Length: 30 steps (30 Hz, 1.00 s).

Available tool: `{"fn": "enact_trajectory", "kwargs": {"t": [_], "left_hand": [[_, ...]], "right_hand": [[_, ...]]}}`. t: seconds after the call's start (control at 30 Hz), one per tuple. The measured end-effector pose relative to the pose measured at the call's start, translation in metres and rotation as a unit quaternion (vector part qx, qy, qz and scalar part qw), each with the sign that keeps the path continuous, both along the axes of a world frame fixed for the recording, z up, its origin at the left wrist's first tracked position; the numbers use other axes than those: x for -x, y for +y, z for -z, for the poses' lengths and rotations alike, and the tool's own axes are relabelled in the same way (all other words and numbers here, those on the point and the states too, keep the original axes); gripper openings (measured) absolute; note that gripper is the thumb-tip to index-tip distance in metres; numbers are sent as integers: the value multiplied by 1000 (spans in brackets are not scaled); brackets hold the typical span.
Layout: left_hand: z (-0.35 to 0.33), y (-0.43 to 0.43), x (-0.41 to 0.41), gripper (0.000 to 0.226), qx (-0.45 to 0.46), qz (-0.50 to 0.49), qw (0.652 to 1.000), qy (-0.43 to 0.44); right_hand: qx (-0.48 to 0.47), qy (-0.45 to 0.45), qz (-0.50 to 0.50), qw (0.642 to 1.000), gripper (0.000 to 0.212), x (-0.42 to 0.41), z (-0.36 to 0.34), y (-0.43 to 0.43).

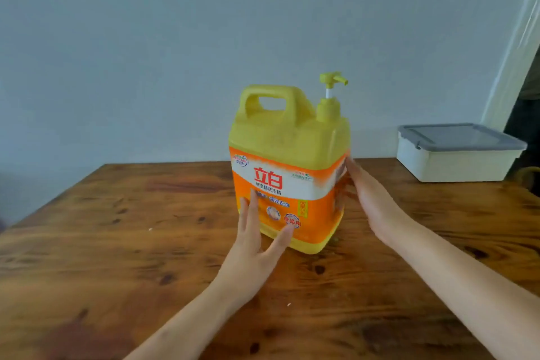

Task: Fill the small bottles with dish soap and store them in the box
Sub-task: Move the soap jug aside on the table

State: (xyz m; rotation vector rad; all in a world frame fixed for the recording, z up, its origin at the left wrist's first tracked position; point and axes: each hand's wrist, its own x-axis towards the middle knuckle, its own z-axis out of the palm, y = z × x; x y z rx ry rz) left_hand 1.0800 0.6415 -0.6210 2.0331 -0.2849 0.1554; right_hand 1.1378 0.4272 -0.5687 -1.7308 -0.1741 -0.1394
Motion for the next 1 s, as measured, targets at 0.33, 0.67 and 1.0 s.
{"fn": "enact_trajectory", "kwargs": {"t": [0.33, 0.67, 1.0], "left_hand": [[0, -16, -3, 113, -47, 45, 998, -5], [2, -78, -29, 123, -61, 48, 997, -26], [7, -133, -67, 122, -77, 88, 993, -17]], "right_hand": [[141, -120, 110, 977, 56, 90, 33, -7], [187, -73, 110, 974, 78, 79, 48, -53], [200, -64, 176, 962, 68, 51, 54, -95]]}}
